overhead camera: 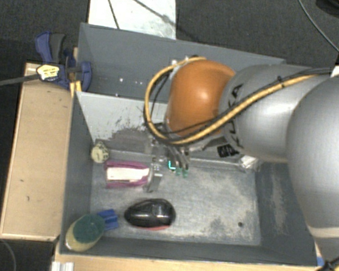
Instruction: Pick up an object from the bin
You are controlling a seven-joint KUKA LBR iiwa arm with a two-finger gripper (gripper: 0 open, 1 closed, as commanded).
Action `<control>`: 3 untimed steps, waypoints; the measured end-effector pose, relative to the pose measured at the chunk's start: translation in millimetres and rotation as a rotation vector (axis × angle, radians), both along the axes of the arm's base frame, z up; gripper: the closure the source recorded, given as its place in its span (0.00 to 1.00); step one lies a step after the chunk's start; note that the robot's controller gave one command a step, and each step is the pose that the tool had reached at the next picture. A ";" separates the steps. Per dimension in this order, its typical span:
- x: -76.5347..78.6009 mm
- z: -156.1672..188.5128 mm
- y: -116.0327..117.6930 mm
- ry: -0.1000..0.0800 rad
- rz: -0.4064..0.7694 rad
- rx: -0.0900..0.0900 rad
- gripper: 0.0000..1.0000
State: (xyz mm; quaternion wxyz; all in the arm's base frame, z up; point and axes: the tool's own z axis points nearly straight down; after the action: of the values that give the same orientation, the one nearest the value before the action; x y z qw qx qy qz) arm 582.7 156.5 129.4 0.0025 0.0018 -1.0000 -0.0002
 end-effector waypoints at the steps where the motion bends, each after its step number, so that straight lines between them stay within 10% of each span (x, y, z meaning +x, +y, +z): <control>1: -51.7 -17.4 34.1 -0.003 -0.203 0.001 0.00; 2: -86.7 -6.1 -43.2 -0.003 -0.162 -0.005 0.00; 3: -104.6 -60.8 -11.1 -0.009 -0.110 0.001 0.00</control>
Offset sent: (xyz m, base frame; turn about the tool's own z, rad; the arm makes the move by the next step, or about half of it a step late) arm -0.0506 0.0322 -0.0170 0.2053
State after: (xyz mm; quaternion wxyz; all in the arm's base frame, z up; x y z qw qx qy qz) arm 478.1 145.4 68.6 -0.0022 -0.0532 -0.9986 -0.0008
